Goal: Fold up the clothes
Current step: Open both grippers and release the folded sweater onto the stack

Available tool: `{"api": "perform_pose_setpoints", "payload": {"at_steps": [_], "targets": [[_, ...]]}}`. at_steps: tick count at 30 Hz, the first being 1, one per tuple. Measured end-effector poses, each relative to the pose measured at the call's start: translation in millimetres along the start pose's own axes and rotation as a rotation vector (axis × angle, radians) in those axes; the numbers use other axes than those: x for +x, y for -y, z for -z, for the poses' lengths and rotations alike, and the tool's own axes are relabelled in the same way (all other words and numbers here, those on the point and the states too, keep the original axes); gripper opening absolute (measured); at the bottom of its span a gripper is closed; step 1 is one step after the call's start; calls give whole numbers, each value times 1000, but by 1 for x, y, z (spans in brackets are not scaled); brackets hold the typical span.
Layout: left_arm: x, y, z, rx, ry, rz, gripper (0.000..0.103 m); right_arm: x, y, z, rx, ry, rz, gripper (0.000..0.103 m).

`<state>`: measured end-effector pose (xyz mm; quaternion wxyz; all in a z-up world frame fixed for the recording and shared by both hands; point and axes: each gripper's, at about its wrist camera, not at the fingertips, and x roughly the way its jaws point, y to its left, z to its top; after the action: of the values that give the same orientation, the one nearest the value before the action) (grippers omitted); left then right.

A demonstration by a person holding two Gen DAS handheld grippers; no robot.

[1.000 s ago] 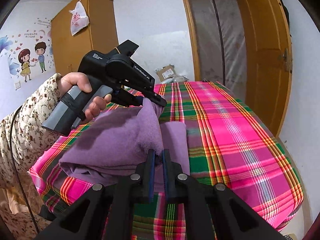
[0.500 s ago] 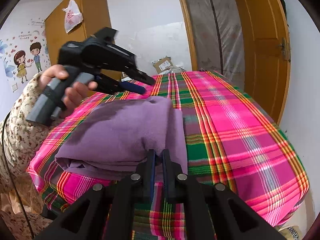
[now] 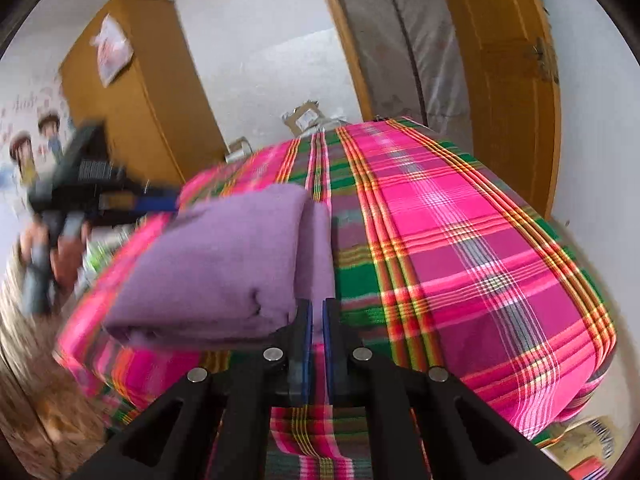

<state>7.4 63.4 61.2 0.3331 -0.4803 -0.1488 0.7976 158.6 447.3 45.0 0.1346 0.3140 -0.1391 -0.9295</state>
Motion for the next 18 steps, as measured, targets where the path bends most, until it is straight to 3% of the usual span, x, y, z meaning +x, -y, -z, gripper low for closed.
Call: {"api": "perform_pose_setpoints", "payload": {"at_steps": [4,6,8,10,18], "targets": [[-9,-11,23,-27,18,20,31,8,4,-18,34,-2,-69,10],[-11,-18,34,-44,11,31,31,16,3,-25,40,-14,-92,16],[-14,-22,44,-47,14,42,31,27,3,-32,57,-33,-133,31],[-19,-23,54,-37,39,36,31,37,4,-37,63,-53,-167,36],[-16,-24,72,-33,36,27,31,87,16,-54,140,-169,-234,37]]}}
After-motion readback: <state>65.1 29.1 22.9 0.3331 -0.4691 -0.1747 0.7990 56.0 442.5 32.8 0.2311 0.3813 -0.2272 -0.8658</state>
